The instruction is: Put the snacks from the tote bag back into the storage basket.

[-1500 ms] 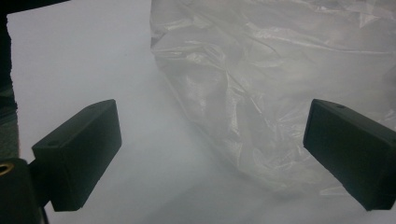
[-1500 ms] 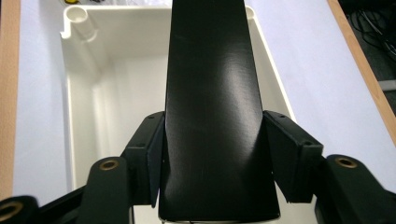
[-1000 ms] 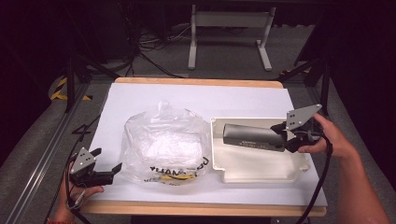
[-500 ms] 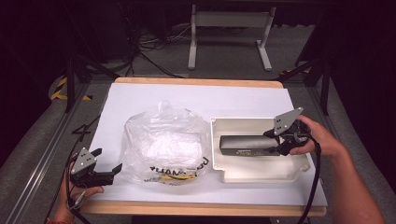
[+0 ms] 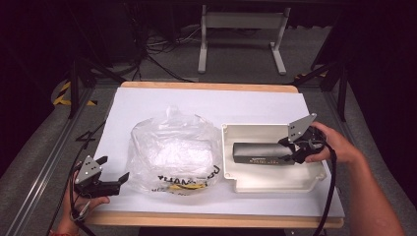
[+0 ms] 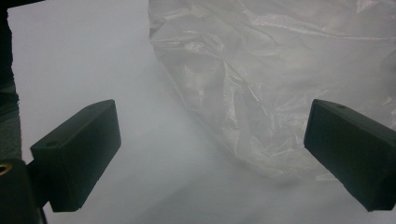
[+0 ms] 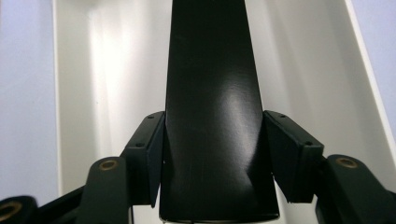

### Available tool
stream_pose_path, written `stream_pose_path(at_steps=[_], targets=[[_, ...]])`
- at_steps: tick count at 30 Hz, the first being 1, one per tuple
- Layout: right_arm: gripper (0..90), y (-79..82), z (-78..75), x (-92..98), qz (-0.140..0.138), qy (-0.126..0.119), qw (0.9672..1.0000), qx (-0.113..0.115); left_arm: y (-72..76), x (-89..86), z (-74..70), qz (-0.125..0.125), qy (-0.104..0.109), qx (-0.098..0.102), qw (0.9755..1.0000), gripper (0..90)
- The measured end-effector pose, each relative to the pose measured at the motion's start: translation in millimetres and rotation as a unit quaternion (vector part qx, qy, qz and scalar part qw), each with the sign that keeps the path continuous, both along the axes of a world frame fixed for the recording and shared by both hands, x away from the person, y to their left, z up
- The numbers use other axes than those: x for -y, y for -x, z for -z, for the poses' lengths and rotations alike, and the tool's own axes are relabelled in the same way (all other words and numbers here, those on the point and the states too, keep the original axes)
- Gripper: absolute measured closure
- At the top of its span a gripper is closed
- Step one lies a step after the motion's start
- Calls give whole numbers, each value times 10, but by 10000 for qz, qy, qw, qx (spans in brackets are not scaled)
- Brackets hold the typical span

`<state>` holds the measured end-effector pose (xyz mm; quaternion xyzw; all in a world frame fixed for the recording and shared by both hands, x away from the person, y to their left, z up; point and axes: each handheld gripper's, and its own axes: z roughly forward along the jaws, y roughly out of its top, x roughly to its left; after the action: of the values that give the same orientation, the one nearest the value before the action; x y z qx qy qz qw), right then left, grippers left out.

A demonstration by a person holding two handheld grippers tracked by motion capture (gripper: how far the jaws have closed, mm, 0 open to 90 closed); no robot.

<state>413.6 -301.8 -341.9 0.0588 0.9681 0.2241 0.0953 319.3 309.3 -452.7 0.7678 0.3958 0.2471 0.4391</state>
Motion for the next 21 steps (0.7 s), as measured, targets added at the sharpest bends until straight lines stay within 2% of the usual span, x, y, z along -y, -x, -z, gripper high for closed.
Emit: stream_pose_path(at_steps=[7,13,21], targets=[[426,-22,44,0,18,90,9999,-53,-2,16,5,46,-30,-20,10000,48],[426,-50,99,-8,-4,307,9995,-76,-1,32,7,78,-35,-32,10000,47],[425,-74,133,-7,43,434,9990,-129,2,29,9,83,-26,-35,10000,48]])
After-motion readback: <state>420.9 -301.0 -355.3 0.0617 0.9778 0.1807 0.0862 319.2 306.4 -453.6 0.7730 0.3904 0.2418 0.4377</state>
